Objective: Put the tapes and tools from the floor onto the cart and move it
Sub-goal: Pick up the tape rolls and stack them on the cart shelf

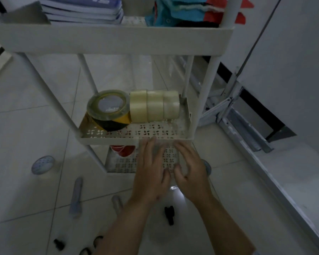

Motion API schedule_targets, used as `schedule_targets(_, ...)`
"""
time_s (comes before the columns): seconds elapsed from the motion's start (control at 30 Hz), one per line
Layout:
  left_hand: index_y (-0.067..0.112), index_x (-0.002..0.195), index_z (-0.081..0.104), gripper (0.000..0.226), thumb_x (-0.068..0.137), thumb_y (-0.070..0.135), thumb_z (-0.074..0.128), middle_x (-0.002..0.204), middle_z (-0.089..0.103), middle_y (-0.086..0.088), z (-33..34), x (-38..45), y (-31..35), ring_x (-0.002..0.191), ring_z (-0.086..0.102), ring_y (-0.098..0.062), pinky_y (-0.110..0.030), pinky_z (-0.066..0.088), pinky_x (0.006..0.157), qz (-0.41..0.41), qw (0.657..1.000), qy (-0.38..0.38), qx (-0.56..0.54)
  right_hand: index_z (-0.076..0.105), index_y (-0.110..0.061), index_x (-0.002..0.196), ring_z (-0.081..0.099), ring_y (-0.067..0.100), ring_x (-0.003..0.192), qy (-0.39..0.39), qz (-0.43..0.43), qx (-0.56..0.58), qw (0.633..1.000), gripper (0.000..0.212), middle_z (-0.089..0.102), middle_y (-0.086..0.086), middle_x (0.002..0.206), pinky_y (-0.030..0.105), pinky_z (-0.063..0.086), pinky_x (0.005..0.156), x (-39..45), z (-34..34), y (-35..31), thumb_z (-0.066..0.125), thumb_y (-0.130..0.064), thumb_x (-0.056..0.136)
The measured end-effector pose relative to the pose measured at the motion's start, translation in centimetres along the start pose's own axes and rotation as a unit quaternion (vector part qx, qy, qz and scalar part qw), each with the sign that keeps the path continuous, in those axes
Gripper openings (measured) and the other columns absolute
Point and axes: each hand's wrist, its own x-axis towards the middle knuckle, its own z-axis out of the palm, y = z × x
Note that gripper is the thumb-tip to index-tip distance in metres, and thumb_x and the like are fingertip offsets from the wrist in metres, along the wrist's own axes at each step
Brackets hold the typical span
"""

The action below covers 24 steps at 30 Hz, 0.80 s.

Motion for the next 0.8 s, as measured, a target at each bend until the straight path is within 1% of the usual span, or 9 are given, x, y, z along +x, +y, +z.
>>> schedule_targets(0.13,0.019,0.135,0.029,0.058,0.078,0.026,0.037,0.151,0.021,-0.011,3.7,-2.5,2.0,0.14,0.004,-0.02,-0.045,0.013,0.113,-0.022,0.998,-0.05,-0.022,0.05,-0.006,0.124,0.039,0.007,0.12,-0.008,0.071,-0.022,0.997,0.047,0.044,-0.002,0.125,0.018,0.028,0.105,-2.6,-2.0,4.2,0.042,-0.016,0.079)
schedule_targets(0.2,0.019,0.138,0.028,0.06,0.08,0.033,0.032,0.153,0.017,-0.007,5.5,-3.2,2.7,0.141,0.001,-0.017,-0.045,0.015,0.117,-0.034,0.993,-0.104,-0.04,0.051,-0.003,0.122,0.046,0.017,0.116,-0.016,0.104,-0.035,0.994,0.047,0.047,0.0,0.12,0.01,0.025,0.101,-3.1,-3.0,6.6,0.042,-0.014,0.077)
schedule_targets(0.27,0.019,0.143,0.021,0.062,0.084,0.036,0.029,0.152,0.001,0.004,7.2,-3.3,3.2,0.143,-0.005,-0.015,-0.039,0.012,0.12,-0.056,0.981,-0.176,-0.052,0.048,-0.005,0.122,0.047,0.019,0.113,-0.03,0.131,-0.043,0.99,0.048,0.048,0.004,0.119,0.006,0.023,0.098,-3.5,-3.8,9.1,0.046,-0.007,0.074)
schedule_targets(0.37,0.017,0.145,0.01,0.062,0.091,0.025,0.039,0.154,-0.009,0.001,9.9,-2.8,3.4,0.144,-0.007,-0.018,-0.028,0.003,0.118,-0.081,0.969,-0.231,-0.034,0.041,0.0,0.127,0.041,0.021,0.115,-0.041,0.181,-0.046,0.982,0.049,0.048,0.018,0.128,0.008,0.018,0.096,-3.6,-4.6,12.3,0.053,0.005,0.08)
schedule_targets(0.43,0.016,0.145,0.005,0.064,0.092,0.029,0.038,0.155,-0.011,-0.003,11.7,-2.3,3.2,0.144,-0.006,-0.017,-0.018,0.0,0.108,-0.095,0.964,-0.244,-0.037,0.037,0.002,0.131,0.038,0.021,0.118,-0.051,0.212,-0.035,0.975,0.052,0.044,0.021,0.134,0.006,0.016,0.094,-3.4,-4.8,14.0,0.052,0.01,0.082)
schedule_targets(0.6,0.007,0.144,-0.002,0.071,0.093,0.024,0.045,0.148,-0.014,0.004,16.7,-1.2,1.3,0.137,-0.014,-0.009,-0.01,-0.004,0.103,-0.148,0.949,-0.264,-0.087,0.015,-0.002,0.141,0.02,0.023,0.139,-0.107,0.28,0.01,0.954,0.061,0.02,0.014,0.151,0.02,0.013,0.109,-2.7,-4.2,18.9,0.048,-0.003,0.09)
schedule_targets(0.7,-0.001,0.14,0.016,0.062,0.091,0.015,0.05,0.142,0.007,0.003,17.9,-0.3,1.7,0.136,0.015,-0.006,0.002,0.006,0.104,-0.199,0.932,-0.253,-0.169,0.01,-0.004,0.143,0.019,0.02,0.14,-0.127,0.304,0.035,0.943,0.063,0.017,0.01,0.153,0.018,0.013,0.107,-2.1,-3.5,20.7,0.048,-0.011,0.093)
schedule_targets(0.73,-0.002,0.138,0.021,0.061,0.088,0.018,0.051,0.14,0.018,0.002,18.3,-0.1,1.8,0.131,0.021,-0.006,0.0,0.013,0.106,-0.212,0.926,-0.25,-0.189,0.013,-0.004,0.143,0.023,0.019,0.138,-0.127,0.311,0.048,0.941,0.063,0.022,0.008,0.151,0.016,0.016,0.104,-2.0,-3.3,21.0,0.049,-0.014,0.092)
schedule_targets(0.8,0.0,0.138,0.026,0.071,0.079,0.034,0.049,0.142,0.034,-0.012,19.8,-0.1,1.3,0.132,0.032,-0.019,-0.03,0.026,0.114,-0.229,0.92,-0.241,-0.206,0.027,-0.007,0.139,0.041,0.018,0.126,-0.12,0.304,0.076,0.942,0.057,0.039,0.007,0.142,0.016,0.029,0.099,-1.8,-3.0,21.5,0.05,-0.016,0.088)
